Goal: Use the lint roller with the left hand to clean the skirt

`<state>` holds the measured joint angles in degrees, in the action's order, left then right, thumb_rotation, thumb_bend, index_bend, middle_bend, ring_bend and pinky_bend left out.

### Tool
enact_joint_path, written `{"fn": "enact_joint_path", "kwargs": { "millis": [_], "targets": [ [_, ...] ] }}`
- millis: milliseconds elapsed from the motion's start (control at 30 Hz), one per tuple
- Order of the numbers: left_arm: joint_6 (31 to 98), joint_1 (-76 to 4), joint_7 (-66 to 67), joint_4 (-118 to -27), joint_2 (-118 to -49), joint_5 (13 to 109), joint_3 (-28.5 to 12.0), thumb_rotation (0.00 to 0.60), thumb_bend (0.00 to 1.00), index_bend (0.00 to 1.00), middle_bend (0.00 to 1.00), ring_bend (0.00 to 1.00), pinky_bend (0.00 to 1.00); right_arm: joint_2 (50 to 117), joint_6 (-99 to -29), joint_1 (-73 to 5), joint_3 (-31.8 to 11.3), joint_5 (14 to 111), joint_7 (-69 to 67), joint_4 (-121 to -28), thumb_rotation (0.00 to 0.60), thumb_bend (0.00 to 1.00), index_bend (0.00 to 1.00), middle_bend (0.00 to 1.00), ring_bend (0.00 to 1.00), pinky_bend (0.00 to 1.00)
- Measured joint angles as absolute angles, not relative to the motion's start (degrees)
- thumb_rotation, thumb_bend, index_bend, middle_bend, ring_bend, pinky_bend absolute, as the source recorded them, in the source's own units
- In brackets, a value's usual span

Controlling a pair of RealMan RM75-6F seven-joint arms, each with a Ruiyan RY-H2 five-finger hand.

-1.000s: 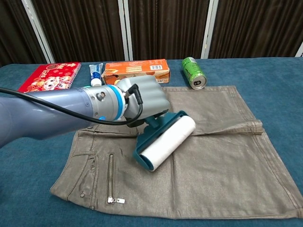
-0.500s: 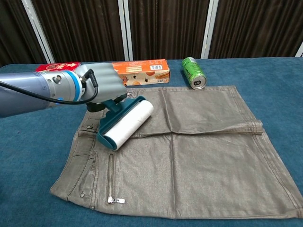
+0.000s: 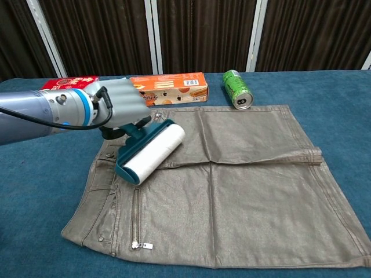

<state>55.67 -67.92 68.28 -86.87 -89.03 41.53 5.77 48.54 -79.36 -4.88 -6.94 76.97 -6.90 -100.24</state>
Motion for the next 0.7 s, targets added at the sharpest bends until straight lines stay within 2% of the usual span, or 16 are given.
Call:
{"fn": "enact_joint_path", "kwargs": {
  "millis": [700],
  "targets": [
    [57.4,-75.7,81.0,-87.7,-101.6,37.1,1.5,0.600,0.77,0.58,0.44,0.38,0.47,48.0,-79.5,-4.5,-7.3,76.7,-9.5,-99.3,0.600,0.00,0.00,0.00,0.00,0.00]
  ]
}}
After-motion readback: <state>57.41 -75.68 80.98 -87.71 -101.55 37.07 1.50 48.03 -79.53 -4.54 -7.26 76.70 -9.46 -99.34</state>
